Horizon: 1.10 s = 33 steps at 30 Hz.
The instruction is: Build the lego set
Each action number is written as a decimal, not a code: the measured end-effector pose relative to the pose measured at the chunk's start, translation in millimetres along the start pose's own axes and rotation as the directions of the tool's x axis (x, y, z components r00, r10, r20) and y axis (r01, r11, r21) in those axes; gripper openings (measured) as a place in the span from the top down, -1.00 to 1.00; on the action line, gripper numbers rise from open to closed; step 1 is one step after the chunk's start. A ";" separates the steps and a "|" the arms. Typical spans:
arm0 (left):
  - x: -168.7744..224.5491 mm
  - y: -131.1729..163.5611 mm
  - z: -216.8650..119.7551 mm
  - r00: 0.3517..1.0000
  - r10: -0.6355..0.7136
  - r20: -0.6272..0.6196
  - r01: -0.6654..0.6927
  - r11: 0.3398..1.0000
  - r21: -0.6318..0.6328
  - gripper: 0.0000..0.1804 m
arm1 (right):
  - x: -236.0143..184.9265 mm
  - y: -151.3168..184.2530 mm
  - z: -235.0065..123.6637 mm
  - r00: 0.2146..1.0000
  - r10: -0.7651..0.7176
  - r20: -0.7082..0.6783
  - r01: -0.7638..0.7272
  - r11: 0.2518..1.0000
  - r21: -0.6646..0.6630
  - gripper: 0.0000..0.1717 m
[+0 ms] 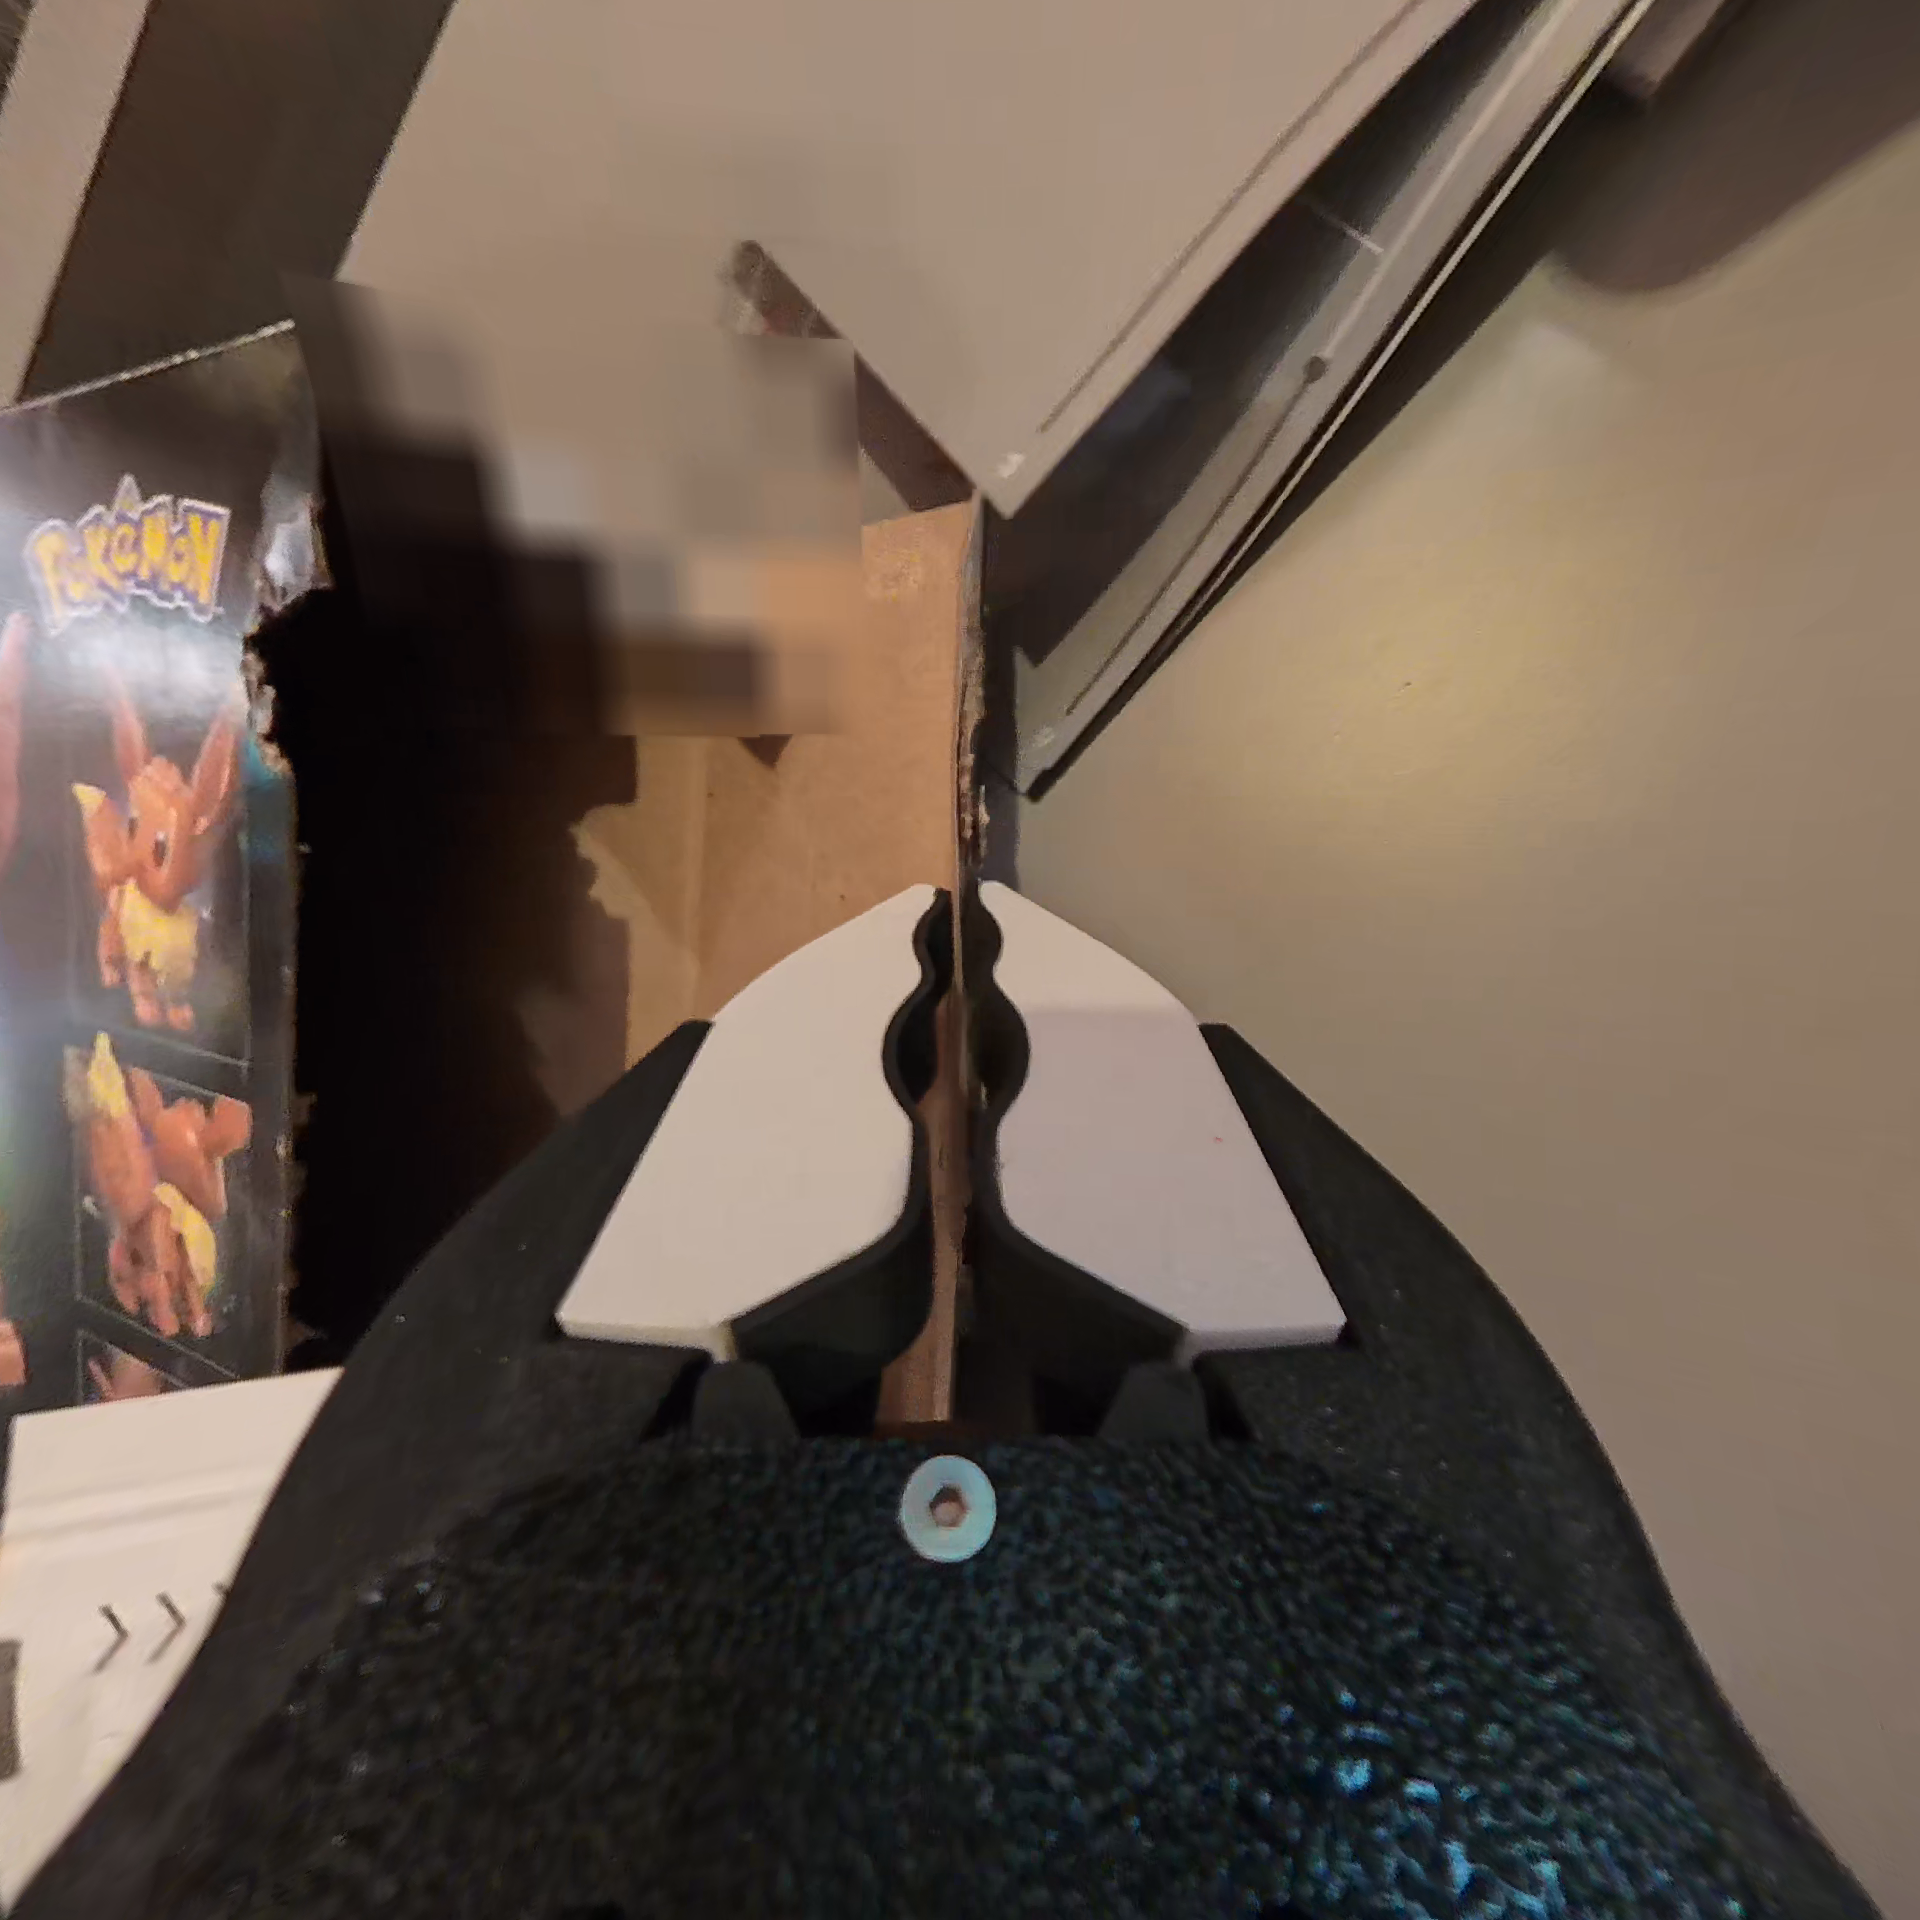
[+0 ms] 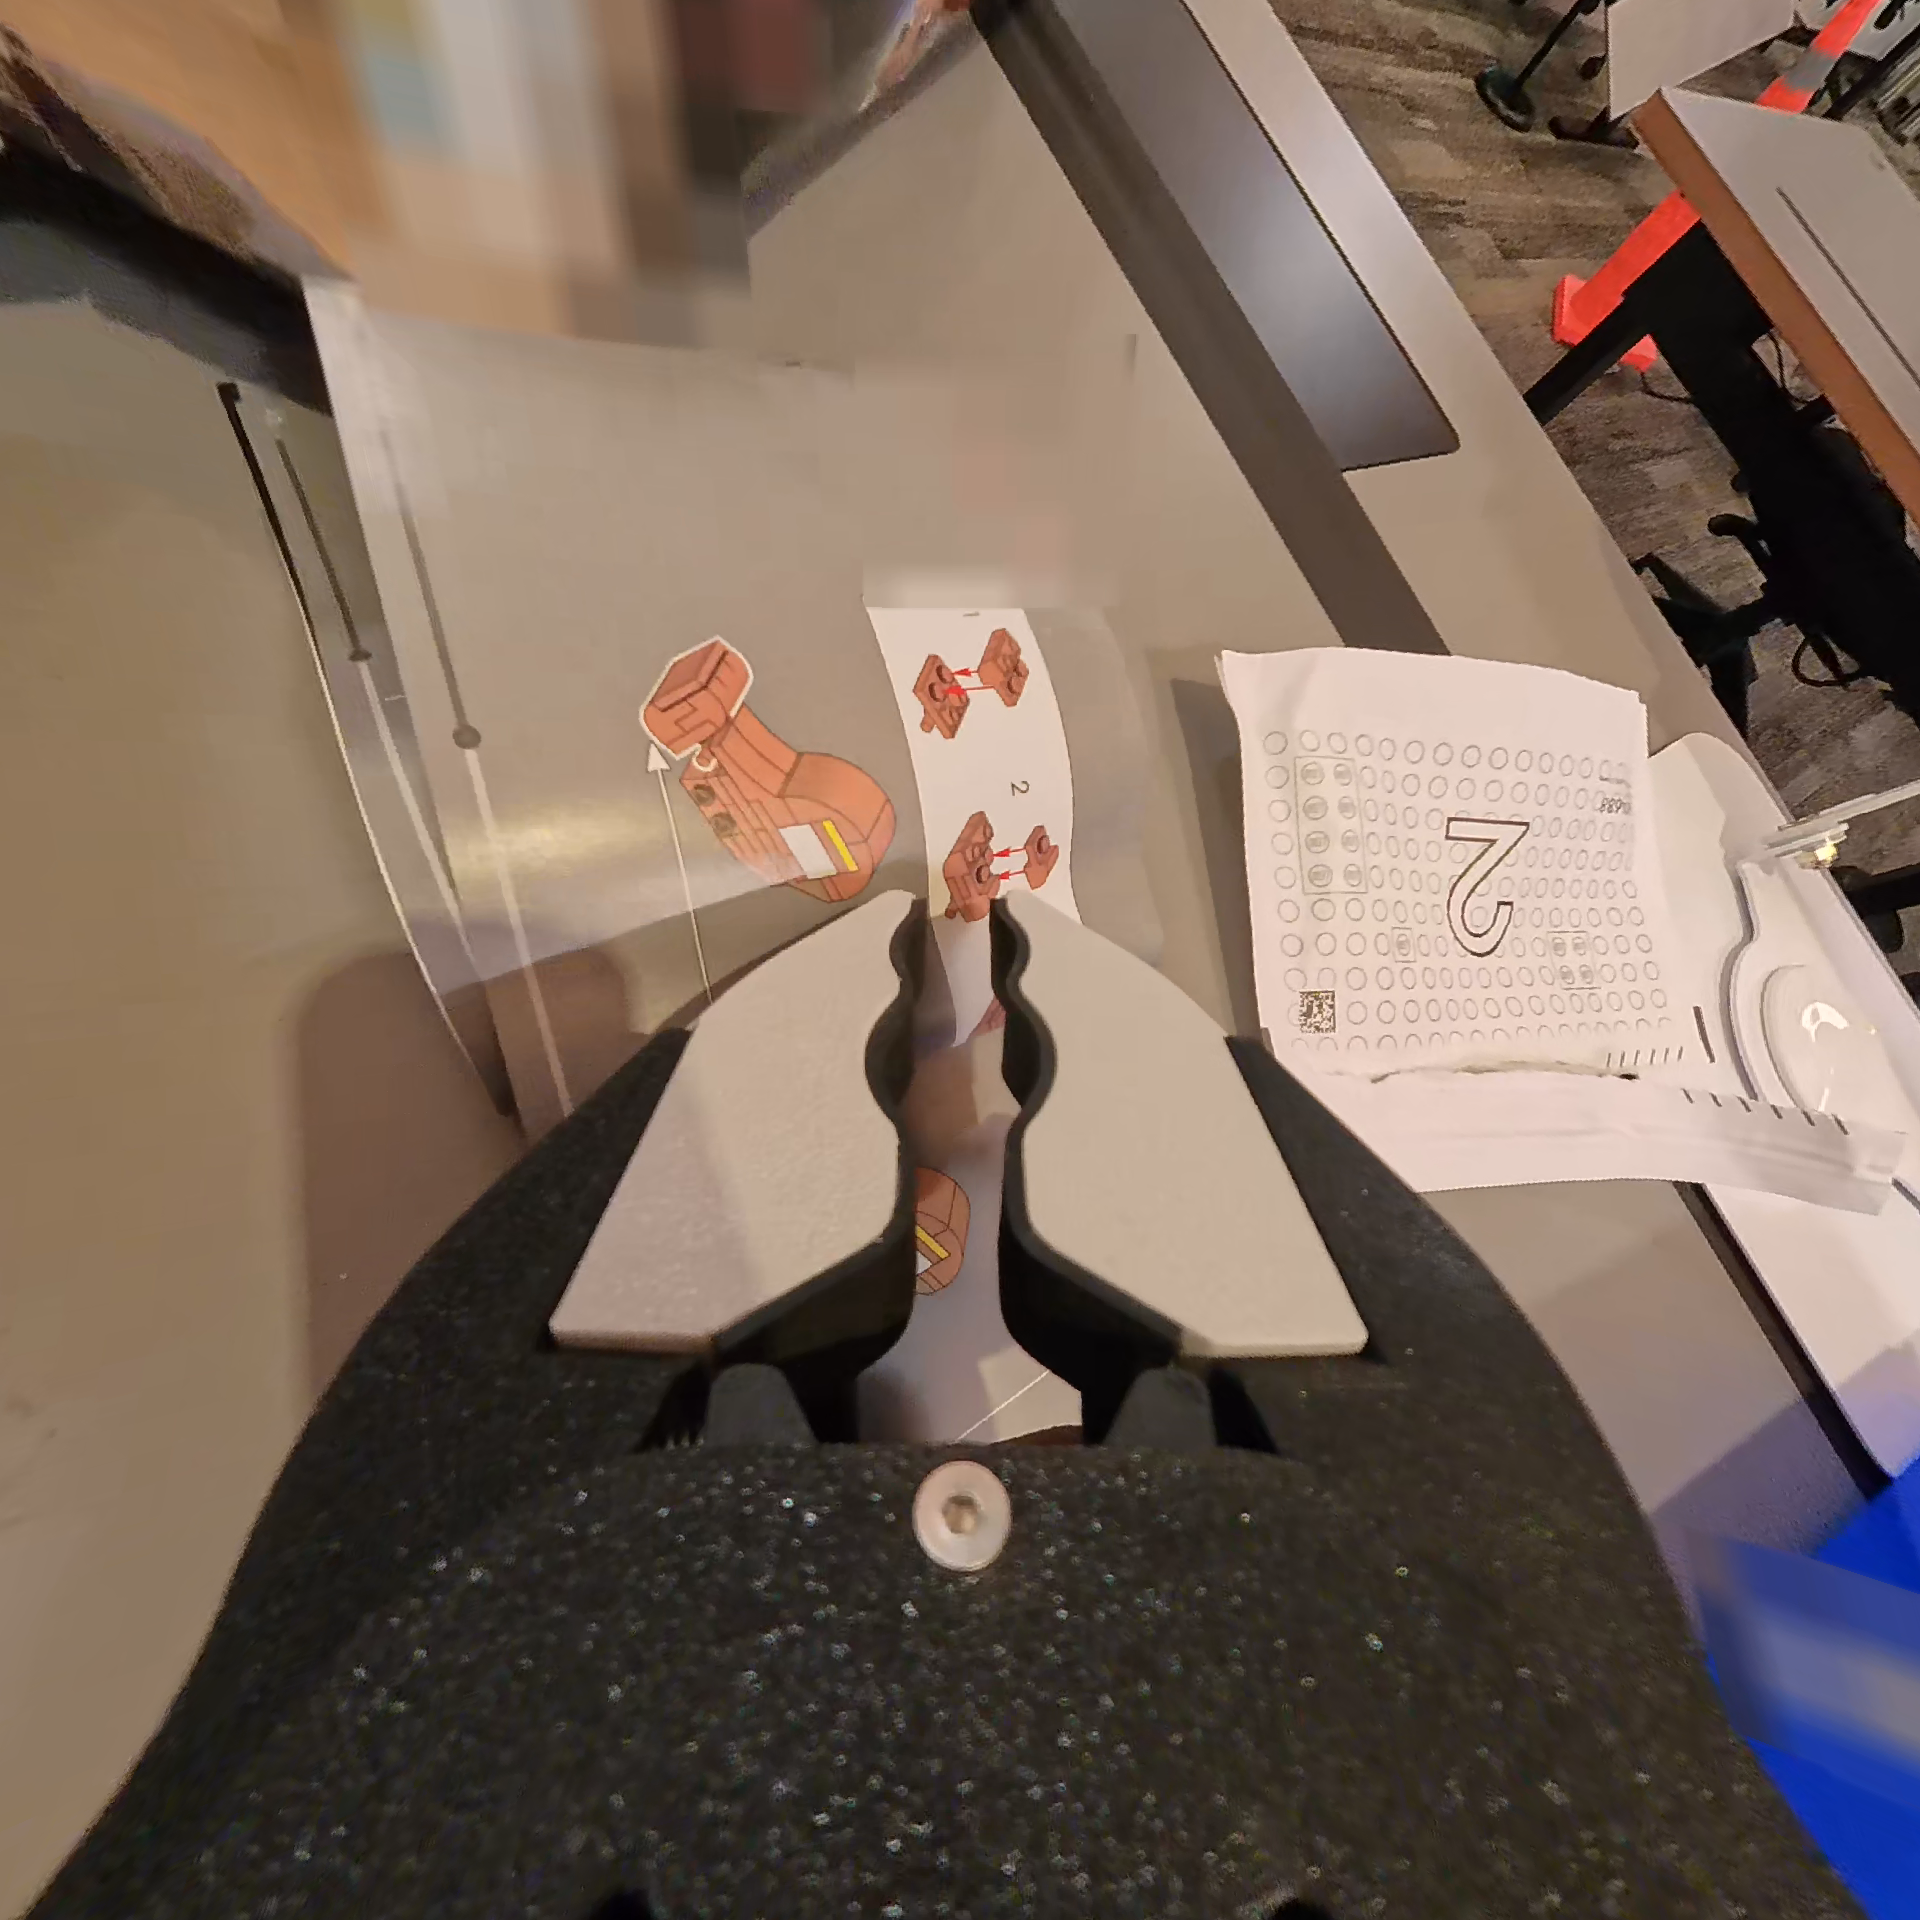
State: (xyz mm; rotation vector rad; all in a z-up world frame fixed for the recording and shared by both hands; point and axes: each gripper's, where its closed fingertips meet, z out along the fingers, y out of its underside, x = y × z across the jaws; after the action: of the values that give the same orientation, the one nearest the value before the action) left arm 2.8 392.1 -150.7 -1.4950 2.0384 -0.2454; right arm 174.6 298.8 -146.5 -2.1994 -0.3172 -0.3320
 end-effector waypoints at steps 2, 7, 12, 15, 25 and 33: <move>-6.2 1.3 -4.4 1.000 -0.020 0.020 0.020 1.000 0.007 0.99 | -0.5 -0.4 0.6 1.000 -0.002 0.002 0.002 1.000 -0.002 0.87; -10.8 -2.1 -7.7 0.998 -0.028 0.050 0.026 0.999 0.031 0.99 | -0.4 -4.0 1.3 1.000 -0.007 0.001 0.007 1.000 0.001 0.87; 6.0 -13.5 7.9 0.999 0.026 0.033 -0.028 0.999 0.036 0.99 | -3.1 -9.1 3.0 1.000 -0.022 0.003 0.022 1.000 0.006 0.87; 15.9 -15.4 19.3 0.998 0.057 0.019 -0.057 0.998 0.022 0.99 | -5.0 -11.8 3.8 0.999 -0.035 0.003 0.035 0.999 0.010 0.87; 22.9 -12.3 31.2 0.998 0.063 0.000 -0.063 0.998 0.007 0.99 | 5.6 -12.1 -16.9 0.999 -0.034 0.001 0.034 0.999 0.038 0.85; 20.8 -14.6 26.9 0.999 0.050 -0.003 -0.050 0.998 0.028 0.99 | -7.7 23.4 -10.4 0.995 -0.051 0.087 0.056 0.997 -0.057 0.84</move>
State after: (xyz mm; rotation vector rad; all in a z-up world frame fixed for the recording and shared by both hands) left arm 25.5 373.1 -172.8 -1.4262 2.0638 -0.2557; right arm 174.1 275.8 -160.2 -2.2709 -0.4188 -0.2806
